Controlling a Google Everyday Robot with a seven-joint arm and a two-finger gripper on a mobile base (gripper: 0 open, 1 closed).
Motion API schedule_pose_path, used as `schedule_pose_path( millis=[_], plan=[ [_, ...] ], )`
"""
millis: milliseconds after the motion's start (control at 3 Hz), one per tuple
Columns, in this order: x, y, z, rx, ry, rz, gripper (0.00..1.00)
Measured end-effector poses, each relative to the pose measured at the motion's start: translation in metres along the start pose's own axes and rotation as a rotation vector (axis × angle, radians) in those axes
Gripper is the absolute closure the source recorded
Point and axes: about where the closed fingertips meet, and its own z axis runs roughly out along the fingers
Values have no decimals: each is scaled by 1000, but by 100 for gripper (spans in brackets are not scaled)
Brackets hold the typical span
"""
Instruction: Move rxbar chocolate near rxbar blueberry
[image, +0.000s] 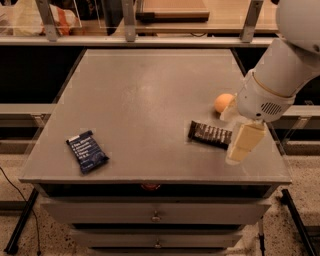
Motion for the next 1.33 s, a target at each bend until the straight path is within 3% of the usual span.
schedule_pose_path(
  millis=[333,1333],
  plan=[
    [-4,-6,22,-34,-8,-4,37],
    [-13,-32,32,-24,-19,-26,29]
  ],
)
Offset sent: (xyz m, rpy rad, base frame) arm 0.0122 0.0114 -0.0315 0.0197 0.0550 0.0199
